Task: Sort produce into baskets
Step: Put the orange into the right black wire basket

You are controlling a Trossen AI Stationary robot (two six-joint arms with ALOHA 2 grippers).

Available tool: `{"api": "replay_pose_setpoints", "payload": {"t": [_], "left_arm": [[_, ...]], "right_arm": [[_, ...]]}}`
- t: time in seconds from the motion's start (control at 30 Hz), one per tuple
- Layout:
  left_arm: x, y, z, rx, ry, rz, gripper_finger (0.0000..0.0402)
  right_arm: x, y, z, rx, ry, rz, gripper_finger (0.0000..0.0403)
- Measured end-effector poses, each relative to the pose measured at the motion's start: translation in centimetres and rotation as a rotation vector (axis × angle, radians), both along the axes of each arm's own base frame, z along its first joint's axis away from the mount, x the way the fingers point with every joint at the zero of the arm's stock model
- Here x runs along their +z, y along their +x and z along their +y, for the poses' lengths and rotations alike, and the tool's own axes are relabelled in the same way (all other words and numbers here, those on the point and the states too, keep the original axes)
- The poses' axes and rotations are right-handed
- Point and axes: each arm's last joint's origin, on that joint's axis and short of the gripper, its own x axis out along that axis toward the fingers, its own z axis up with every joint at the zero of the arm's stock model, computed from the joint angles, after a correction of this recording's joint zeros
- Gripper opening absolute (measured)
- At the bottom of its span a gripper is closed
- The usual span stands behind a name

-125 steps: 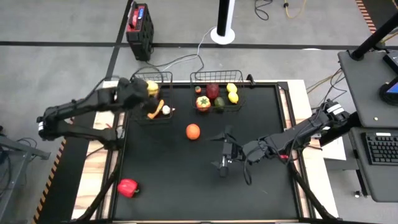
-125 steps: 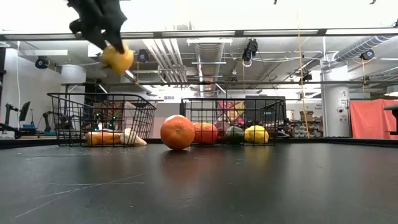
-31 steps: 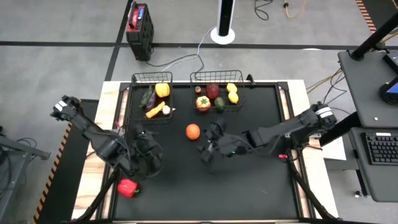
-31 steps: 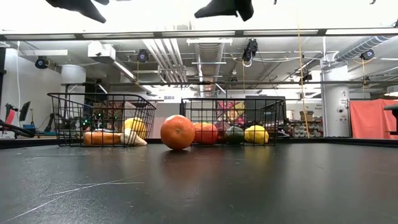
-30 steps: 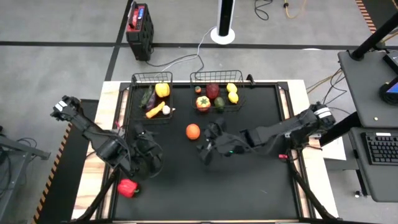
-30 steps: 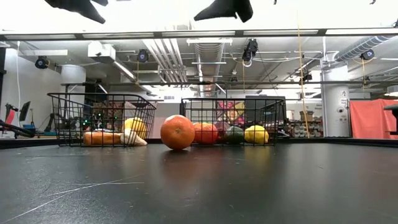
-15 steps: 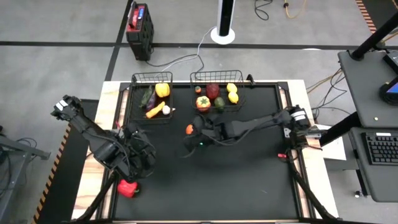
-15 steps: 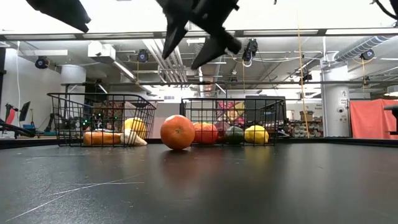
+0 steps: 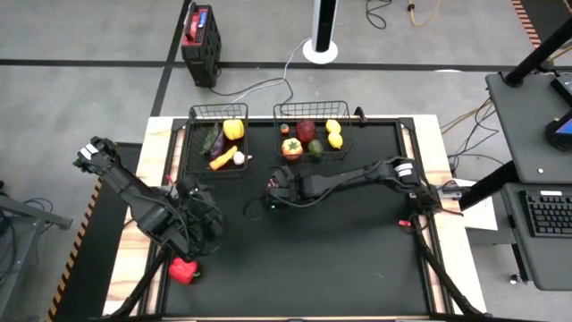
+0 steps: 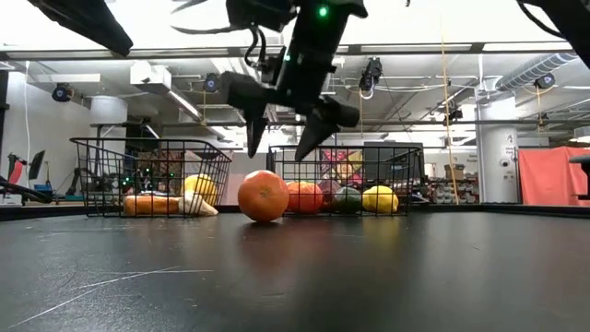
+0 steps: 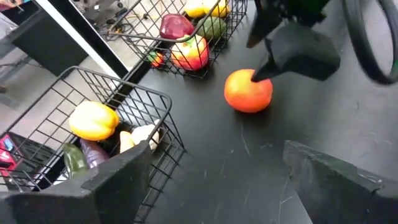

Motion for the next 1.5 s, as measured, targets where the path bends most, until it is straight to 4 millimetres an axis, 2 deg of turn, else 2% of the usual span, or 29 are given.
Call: {"api": "replay_pose_setpoints", "payload": {"t": [0.3, 0.73, 0.87, 1.13, 1.27, 1.5], "left_arm": [[0.1, -0.1, 0.1, 0.002, 0.030, -0.009, 0.0343], [0.1, 0.0, 0.1, 0.003, 0.053, -0.024, 0.0343], [0.1, 0.0, 0.1, 0.003, 0.052, -0.025, 0.0343], [-0.1, 0.1, 0.0, 0.005, 0.057, -0.019, 0.0343], [-0.3, 0.3, -0.2, 0.009, 0.057, -0.018, 0.0343], [-0.7, 0.6, -0.4, 0.025, 0.039, -0.009, 0.0343]], "right_arm": [[-2.8, 1.1, 0.0, -0.018, -0.001, 0.009, 0.0345], [-4.7, 1.8, -0.7, -0.027, -0.017, 0.017, 0.0345], [-4.9, 1.8, -0.7, -0.022, -0.021, 0.023, 0.0340], [-5.0, 1.8, -0.7, -0.013, -0.024, 0.030, 0.0295], [-5.0, 1.8, -0.7, 0.000, -0.026, 0.038, 0.0287], [-3.9, 1.4, 0.9, 0.073, -0.018, 0.050, 0.0287]]}}
